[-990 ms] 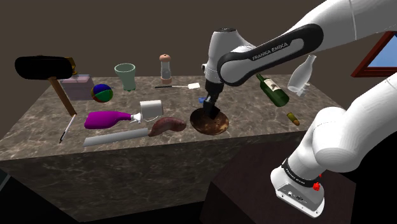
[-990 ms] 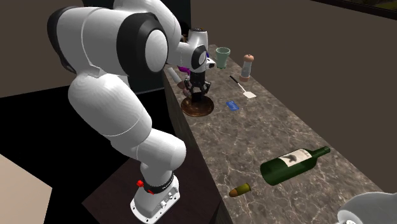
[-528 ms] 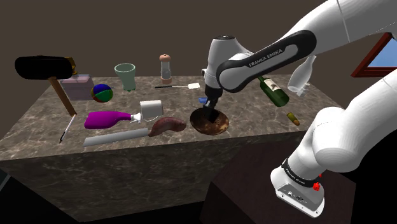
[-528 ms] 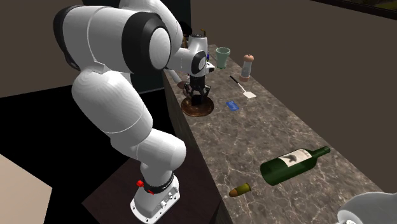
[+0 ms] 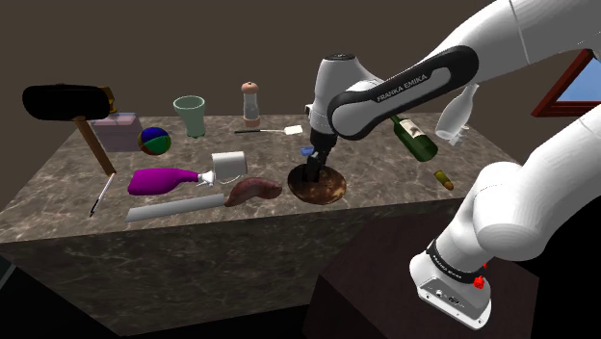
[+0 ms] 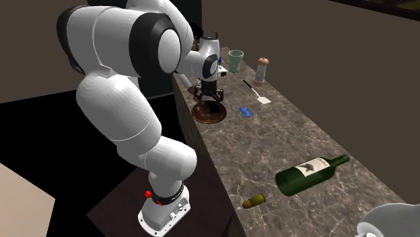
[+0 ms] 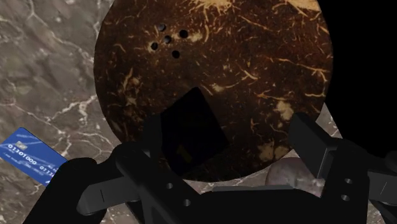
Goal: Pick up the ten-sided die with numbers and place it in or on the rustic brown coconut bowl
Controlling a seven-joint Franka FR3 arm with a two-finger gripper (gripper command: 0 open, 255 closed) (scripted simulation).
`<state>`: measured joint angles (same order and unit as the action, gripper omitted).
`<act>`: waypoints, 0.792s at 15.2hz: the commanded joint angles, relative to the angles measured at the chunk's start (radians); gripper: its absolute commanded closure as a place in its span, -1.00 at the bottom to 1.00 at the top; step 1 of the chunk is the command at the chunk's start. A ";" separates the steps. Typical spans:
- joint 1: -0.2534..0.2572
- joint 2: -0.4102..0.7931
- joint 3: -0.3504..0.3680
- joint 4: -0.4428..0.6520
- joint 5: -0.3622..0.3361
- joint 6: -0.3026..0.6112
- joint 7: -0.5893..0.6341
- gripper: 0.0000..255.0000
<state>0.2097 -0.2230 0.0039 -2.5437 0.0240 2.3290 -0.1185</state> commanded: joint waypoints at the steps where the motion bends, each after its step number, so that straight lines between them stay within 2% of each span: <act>1: 0.000 0.000 0.000 0.000 0.000 0.000 0.000 -1.00; 2: 0.000 0.000 0.000 0.000 0.000 0.000 0.000 -1.00; 6: -0.002 -0.079 -0.001 0.064 -0.003 -0.143 0.001 -1.00; 12: -0.002 -0.079 -0.001 0.064 -0.003 -0.143 0.001 -1.00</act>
<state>0.2081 -0.3015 0.0025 -2.4796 0.0212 2.1865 -0.1172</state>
